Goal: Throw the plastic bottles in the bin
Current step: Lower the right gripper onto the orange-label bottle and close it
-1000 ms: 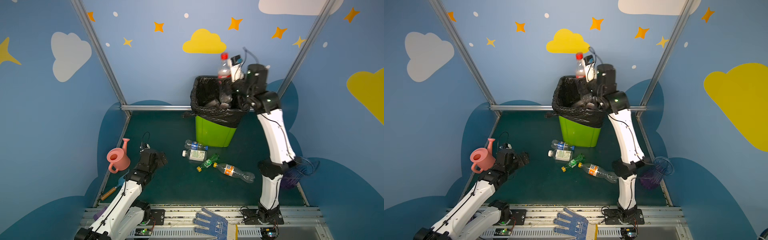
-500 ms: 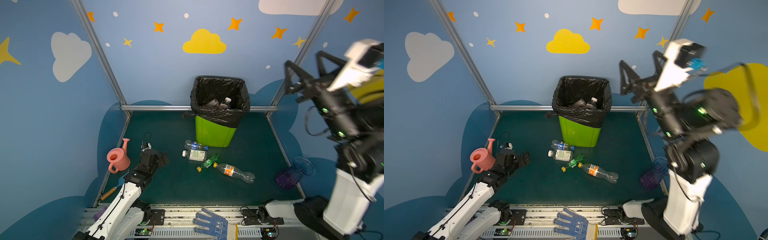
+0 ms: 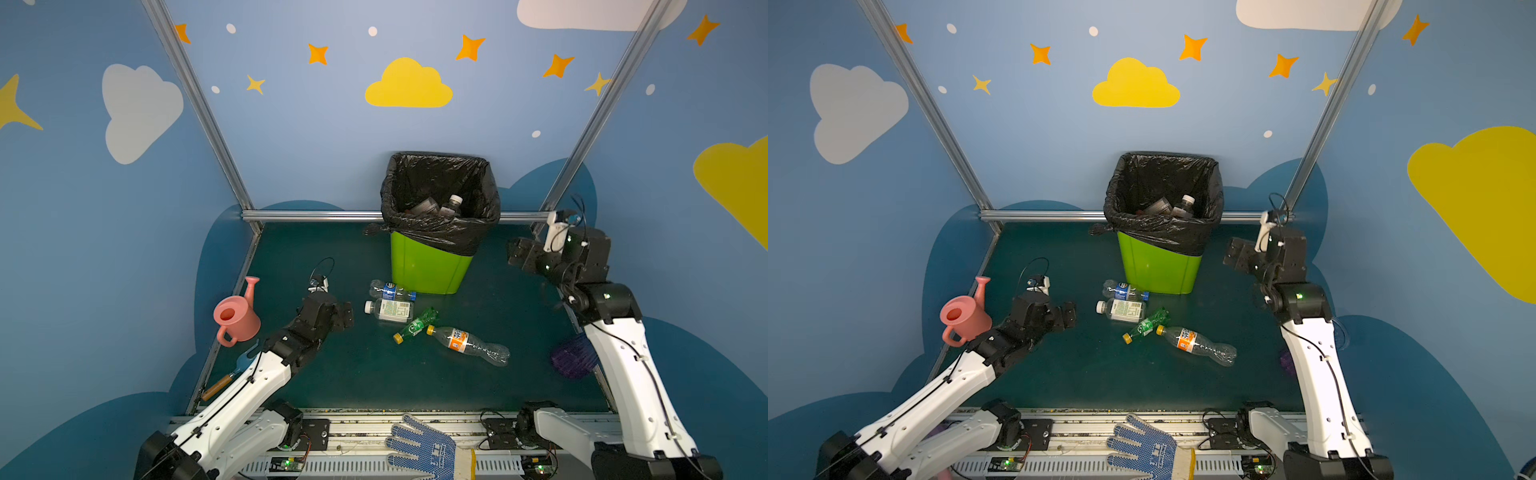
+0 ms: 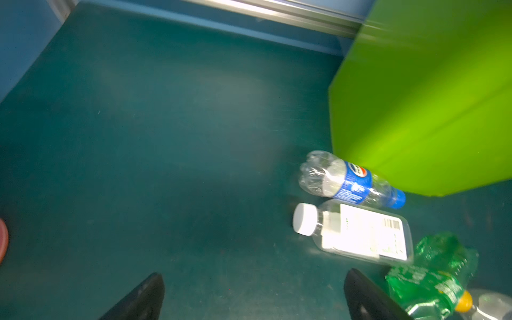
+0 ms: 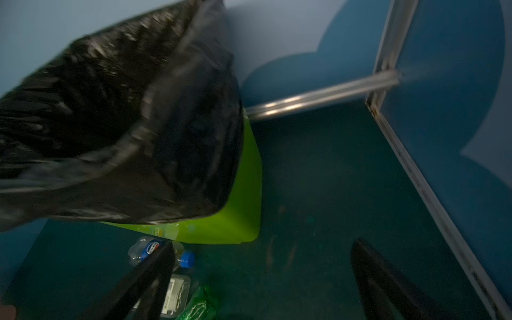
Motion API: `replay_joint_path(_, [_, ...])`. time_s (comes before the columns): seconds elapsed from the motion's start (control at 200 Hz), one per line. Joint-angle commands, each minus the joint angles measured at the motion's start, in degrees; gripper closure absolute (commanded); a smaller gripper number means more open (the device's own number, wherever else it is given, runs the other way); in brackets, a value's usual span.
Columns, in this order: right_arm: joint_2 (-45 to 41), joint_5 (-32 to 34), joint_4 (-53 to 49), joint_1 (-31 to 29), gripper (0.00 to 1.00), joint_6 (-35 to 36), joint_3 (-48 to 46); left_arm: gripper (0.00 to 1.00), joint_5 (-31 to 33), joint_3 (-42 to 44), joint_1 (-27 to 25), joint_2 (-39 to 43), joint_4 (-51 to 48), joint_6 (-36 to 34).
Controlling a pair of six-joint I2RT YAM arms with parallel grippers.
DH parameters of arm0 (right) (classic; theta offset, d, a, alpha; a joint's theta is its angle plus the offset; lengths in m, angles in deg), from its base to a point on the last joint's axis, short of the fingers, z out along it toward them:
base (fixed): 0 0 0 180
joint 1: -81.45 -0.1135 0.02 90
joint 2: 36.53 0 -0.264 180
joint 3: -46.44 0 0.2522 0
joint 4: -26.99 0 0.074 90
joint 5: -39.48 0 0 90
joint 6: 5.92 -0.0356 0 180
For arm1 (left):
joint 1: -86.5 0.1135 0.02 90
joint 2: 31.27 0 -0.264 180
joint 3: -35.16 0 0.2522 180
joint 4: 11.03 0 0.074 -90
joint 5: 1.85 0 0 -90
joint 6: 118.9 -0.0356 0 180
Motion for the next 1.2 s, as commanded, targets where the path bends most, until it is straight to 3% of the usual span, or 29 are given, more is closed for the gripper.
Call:
replay_joint_path(0.0, [-8.13, -5.66, 0.04, 3.98, 0.02, -11.3, -7.67, 0.0, 5.21, -3.68, -3.78, -2.41, -2.11, -5.75])
replay_joint_path(0.335, [-22.21, -16.63, -3.4, 4.82, 0.02, -36.86, -33.51, 0.0, 12.13, -11.77, -15.77, -13.0, -2.93, -15.77])
replay_joint_path(0.576, [-29.3, -18.26, -10.53, 2.07, 0.02, -46.78, -38.2, 0.0, 13.34, -15.64, -19.16, -18.46, -3.81, -17.8])
replay_joint_path(0.691, [-29.32, -18.38, -10.15, -2.4, 0.02, -51.54, -40.89, 0.0, 13.9, -16.29, -19.53, -19.61, -3.96, -17.45])
replay_joint_path(0.976, [-25.55, -10.92, -5.39, -12.8, 0.02, -59.91, -44.52, 0.0, 17.26, -16.22, -19.97, -19.77, -6.23, -15.64])
replay_joint_path(1.196, [-19.5, -7.36, 2.66, -13.96, 0.03, -60.47, -48.56, 0.0, 18.26, -14.86, -20.05, -19.26, -7.05, -13.86])
